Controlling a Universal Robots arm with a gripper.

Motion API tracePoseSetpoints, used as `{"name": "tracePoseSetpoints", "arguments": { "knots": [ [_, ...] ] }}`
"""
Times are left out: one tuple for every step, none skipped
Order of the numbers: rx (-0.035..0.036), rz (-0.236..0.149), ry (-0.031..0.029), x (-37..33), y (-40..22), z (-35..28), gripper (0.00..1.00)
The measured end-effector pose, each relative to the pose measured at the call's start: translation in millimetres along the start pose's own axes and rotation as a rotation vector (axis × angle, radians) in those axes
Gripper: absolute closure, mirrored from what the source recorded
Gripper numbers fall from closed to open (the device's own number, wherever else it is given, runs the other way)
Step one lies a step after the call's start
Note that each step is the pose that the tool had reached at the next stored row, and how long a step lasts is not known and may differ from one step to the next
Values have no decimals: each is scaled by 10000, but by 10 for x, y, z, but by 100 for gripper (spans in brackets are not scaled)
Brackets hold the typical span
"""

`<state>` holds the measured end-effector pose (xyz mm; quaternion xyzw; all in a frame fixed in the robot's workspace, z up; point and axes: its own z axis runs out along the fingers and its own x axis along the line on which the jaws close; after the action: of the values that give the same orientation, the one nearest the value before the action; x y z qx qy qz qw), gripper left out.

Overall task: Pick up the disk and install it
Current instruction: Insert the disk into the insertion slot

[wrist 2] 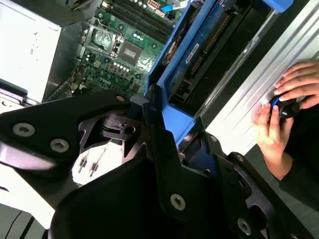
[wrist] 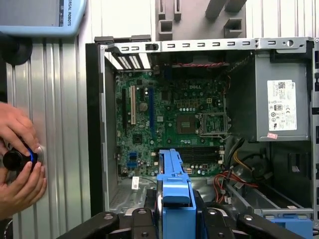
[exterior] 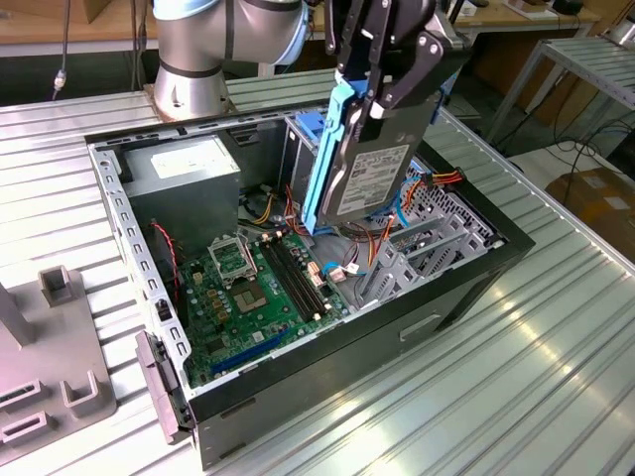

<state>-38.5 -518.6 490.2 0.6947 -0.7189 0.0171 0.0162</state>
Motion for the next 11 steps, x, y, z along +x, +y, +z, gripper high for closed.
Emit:
{"name": "tracePoseSetpoints", "arguments": {
  "knots": [
    [-11,-2,0,3,-40,0,63],
    [-20,-2,1,6,-75,1,63],
    [-24,-1,0,9,-103,2,63],
    [-25,-1,1,10,-126,2,63],
    [-26,-2,1,12,-152,3,63],
    [-26,-2,2,12,-162,3,63],
    [-27,-2,2,12,-165,3,63],
    [-26,0,1,12,-165,3,63],
    [-26,-1,1,12,-166,3,63],
    [-26,-2,1,12,-166,4,63],
    [-26,-1,1,12,-166,3,63]
  ]
}}
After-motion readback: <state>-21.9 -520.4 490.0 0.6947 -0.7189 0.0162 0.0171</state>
